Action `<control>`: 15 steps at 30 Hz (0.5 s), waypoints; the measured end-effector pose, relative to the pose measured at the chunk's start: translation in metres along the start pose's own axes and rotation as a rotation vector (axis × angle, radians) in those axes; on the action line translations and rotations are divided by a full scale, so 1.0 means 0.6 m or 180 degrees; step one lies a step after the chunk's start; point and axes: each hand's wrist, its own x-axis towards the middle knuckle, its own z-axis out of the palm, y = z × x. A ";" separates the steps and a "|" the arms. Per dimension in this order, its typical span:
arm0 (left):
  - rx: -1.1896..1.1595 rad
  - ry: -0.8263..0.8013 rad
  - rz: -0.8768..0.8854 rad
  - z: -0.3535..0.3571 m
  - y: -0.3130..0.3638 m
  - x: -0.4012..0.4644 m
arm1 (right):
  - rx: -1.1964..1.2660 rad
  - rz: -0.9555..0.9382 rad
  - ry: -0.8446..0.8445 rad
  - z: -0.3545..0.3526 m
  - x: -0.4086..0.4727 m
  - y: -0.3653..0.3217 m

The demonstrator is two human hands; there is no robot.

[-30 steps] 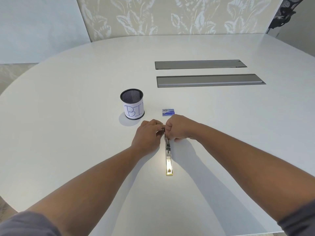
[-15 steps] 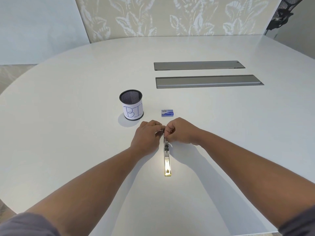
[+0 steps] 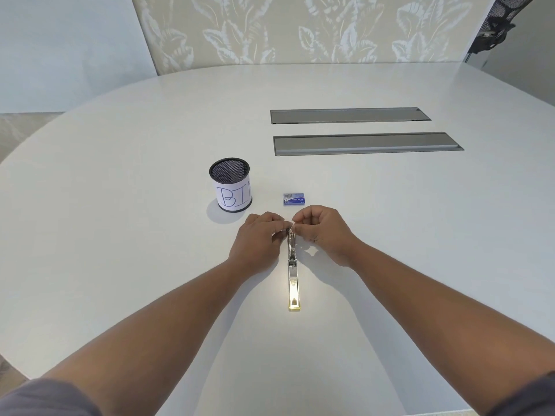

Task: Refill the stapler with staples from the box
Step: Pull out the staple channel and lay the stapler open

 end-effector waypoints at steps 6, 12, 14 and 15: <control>-0.0041 -0.0049 0.0008 0.000 -0.002 0.000 | 0.0318 0.0095 0.0133 0.006 -0.003 0.005; -0.0151 0.0066 0.0052 -0.005 0.004 -0.007 | 0.0508 0.0124 0.0273 0.008 -0.002 0.010; -0.0265 0.0151 -0.0003 -0.008 0.008 -0.015 | 0.0579 0.0137 0.0279 0.008 -0.001 0.013; -0.0317 0.0202 -0.0027 -0.009 0.010 -0.020 | 0.0597 0.0133 0.0263 0.008 0.000 0.014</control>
